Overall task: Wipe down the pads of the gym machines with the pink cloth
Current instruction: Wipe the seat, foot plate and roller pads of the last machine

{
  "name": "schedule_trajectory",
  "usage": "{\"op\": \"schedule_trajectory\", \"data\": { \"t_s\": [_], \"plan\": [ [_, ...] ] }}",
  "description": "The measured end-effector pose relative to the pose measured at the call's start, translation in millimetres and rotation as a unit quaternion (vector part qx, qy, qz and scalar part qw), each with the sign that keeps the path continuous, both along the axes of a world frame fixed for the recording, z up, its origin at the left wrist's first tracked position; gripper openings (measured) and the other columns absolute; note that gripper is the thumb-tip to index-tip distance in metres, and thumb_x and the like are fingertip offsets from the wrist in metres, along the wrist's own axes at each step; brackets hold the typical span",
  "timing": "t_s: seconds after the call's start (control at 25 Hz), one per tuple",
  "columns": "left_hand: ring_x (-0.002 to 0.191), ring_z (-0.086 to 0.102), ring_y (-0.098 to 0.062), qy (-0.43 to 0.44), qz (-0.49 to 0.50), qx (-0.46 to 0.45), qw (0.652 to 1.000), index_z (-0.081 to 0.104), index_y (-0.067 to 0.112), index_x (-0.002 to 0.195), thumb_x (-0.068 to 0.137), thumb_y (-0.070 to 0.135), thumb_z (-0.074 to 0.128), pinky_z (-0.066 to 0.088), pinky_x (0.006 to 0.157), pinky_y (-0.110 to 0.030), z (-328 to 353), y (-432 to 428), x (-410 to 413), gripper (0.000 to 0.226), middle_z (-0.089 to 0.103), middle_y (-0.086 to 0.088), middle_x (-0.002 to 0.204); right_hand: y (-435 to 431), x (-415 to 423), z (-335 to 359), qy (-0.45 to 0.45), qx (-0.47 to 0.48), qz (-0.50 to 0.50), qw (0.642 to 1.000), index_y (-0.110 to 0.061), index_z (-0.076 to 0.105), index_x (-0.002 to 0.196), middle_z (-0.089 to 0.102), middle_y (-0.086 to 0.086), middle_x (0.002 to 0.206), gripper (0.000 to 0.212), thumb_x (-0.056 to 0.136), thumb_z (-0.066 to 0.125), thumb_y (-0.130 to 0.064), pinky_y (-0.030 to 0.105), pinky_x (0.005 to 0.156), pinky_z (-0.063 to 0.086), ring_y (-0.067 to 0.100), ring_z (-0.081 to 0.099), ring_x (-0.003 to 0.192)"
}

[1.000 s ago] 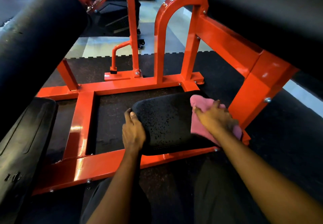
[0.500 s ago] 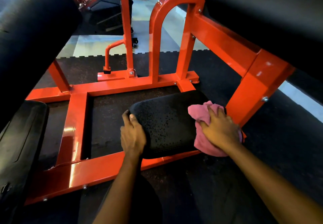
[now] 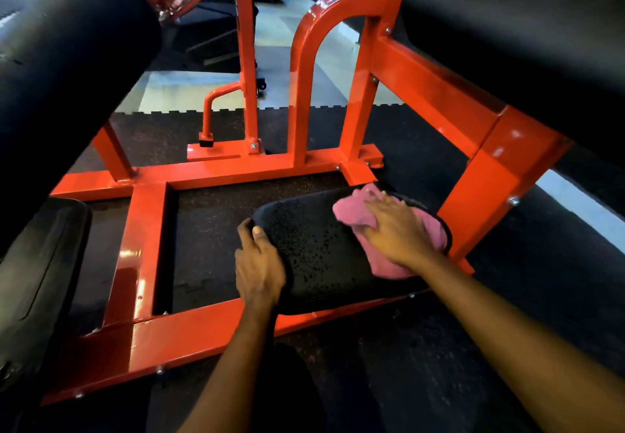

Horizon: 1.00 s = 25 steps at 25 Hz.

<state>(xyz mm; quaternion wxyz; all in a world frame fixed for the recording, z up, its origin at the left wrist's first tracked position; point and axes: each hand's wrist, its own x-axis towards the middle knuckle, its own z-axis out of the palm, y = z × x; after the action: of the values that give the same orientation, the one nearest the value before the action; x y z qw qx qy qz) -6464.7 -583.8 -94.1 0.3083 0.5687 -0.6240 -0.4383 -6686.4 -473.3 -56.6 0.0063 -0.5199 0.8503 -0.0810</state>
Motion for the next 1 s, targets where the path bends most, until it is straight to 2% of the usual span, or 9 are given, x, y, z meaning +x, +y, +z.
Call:
{"op": "schedule_trajectory", "data": {
  "t_s": [0.12, 0.2, 0.4, 0.52, 0.6, 0.72, 0.84, 0.92, 1.0],
  "plan": [
    [0.107, 0.057, -0.042, 0.009, -0.002, -0.002, 1.0, 0.034, 0.037, 0.139, 0.106, 0.044, 0.021, 0.039, 0.085, -0.046, 2.8, 0.8, 0.9, 0.036, 0.06, -0.025, 0.118, 58.3, 53.7, -8.8, -0.002, -0.074, 0.053, 0.996, -0.031, 0.04, 0.154, 0.029, -0.007, 0.164, 0.073, 0.083, 0.043, -0.048, 0.038, 0.121, 0.023, 0.012, 0.028, 0.151],
    [0.107, 0.057, -0.043, 0.007, -0.003, -0.001, 1.0, 0.035, 0.037, 0.139, 0.106, 0.043, 0.022, 0.04, 0.086, -0.046, 3.3, 1.3, 0.8, 0.037, 0.06, -0.026, 0.118, 67.8, 69.6, -16.6, 0.022, -0.082, 0.05, 0.995, -0.033, 0.039, 0.154, 0.027, -0.01, 0.165, 0.075, 0.081, 0.045, -0.048, 0.038, 0.122, 0.016, 0.009, 0.022, 0.152],
    [0.107, 0.057, -0.043, -0.003, 0.001, 0.003, 1.0, 0.033, 0.039, 0.14, 0.105, 0.045, 0.021, 0.041, 0.087, -0.047, 4.0, 0.4, -0.2, 0.038, 0.06, -0.025, 0.118, -25.1, 35.3, -4.8, 0.021, 0.019, -0.032, 0.999, -0.031, 0.035, 0.155, 0.03, -0.005, 0.164, 0.071, 0.089, 0.026, -0.055, 0.053, 0.122, 0.019, 0.023, 0.023, 0.152],
    [0.107, 0.057, -0.044, 0.0, 0.002, 0.002, 1.0, 0.034, 0.037, 0.141, 0.105, 0.044, 0.021, 0.04, 0.086, -0.047, 3.3, 1.4, 0.5, 0.038, 0.059, -0.027, 0.119, -88.0, 6.3, 7.4, -0.001, 0.023, -0.082, 0.996, -0.023, 0.041, 0.149, 0.04, 0.0, 0.158, 0.059, 0.1, 0.035, -0.054, 0.054, 0.118, 0.023, 0.026, 0.034, 0.146],
    [0.108, 0.057, -0.045, 0.004, 0.004, 0.002, 1.0, 0.035, 0.036, 0.141, 0.106, 0.043, 0.022, 0.041, 0.087, -0.047, 2.9, 1.3, 0.7, 0.038, 0.059, -0.028, 0.119, -98.2, 6.4, 10.3, -0.01, 0.008, -0.087, 0.996, -0.021, 0.043, 0.149, 0.043, 0.001, 0.156, 0.057, 0.102, 0.038, -0.052, 0.054, 0.118, 0.022, 0.024, 0.035, 0.146],
    [0.108, 0.057, -0.045, 0.008, 0.005, 0.006, 1.0, 0.036, 0.036, 0.139, 0.105, 0.043, 0.022, 0.041, 0.087, -0.048, 3.7, 1.5, 1.4, 0.037, 0.06, -0.027, 0.12, -47.3, 29.7, 4.8, -0.007, -0.014, -0.005, 1.0, -0.022, 0.038, 0.154, 0.032, -0.004, 0.163, 0.058, 0.1, 0.04, -0.044, 0.046, 0.121, 0.017, 0.015, 0.02, 0.153],
    [0.108, 0.057, -0.044, 0.011, 0.0, 0.004, 1.0, 0.035, 0.038, 0.139, 0.105, 0.044, 0.022, 0.041, 0.088, -0.048, 3.6, 0.7, 1.6, 0.037, 0.06, -0.026, 0.12, 18.5, 28.0, -1.2, -0.029, -0.051, 0.051, 0.997, -0.03, 0.041, 0.152, 0.032, -0.016, 0.16, 0.061, 0.093, 0.046, -0.042, 0.044, 0.12, 0.02, 0.006, 0.021, 0.152],
    [0.109, 0.056, -0.043, 0.014, -0.002, 0.003, 1.0, 0.035, 0.037, 0.141, 0.106, 0.043, 0.022, 0.041, 0.09, -0.048, 4.0, 1.0, 2.0, 0.038, 0.059, -0.026, 0.12, 18.1, -4.9, 2.5, -0.046, -0.057, -0.016, 0.997, -0.035, 0.044, 0.148, 0.041, -0.014, 0.156, 0.058, 0.091, 0.045, -0.044, 0.048, 0.118, 0.029, 0.013, 0.033, 0.148],
    [0.11, 0.055, -0.043, 0.019, 0.001, 0.005, 1.0, 0.036, 0.035, 0.141, 0.106, 0.042, 0.023, 0.04, 0.09, -0.048, 2.5, 0.0, 1.5, 0.038, 0.059, -0.026, 0.12, -4.8, -39.2, 14.9, -0.114, -0.048, -0.184, 0.975, -0.032, 0.046, 0.146, 0.049, 0.0, 0.151, 0.063, 0.088, 0.038, -0.054, 0.05, 0.113, 0.039, 0.027, 0.047, 0.138]
  ]
}}
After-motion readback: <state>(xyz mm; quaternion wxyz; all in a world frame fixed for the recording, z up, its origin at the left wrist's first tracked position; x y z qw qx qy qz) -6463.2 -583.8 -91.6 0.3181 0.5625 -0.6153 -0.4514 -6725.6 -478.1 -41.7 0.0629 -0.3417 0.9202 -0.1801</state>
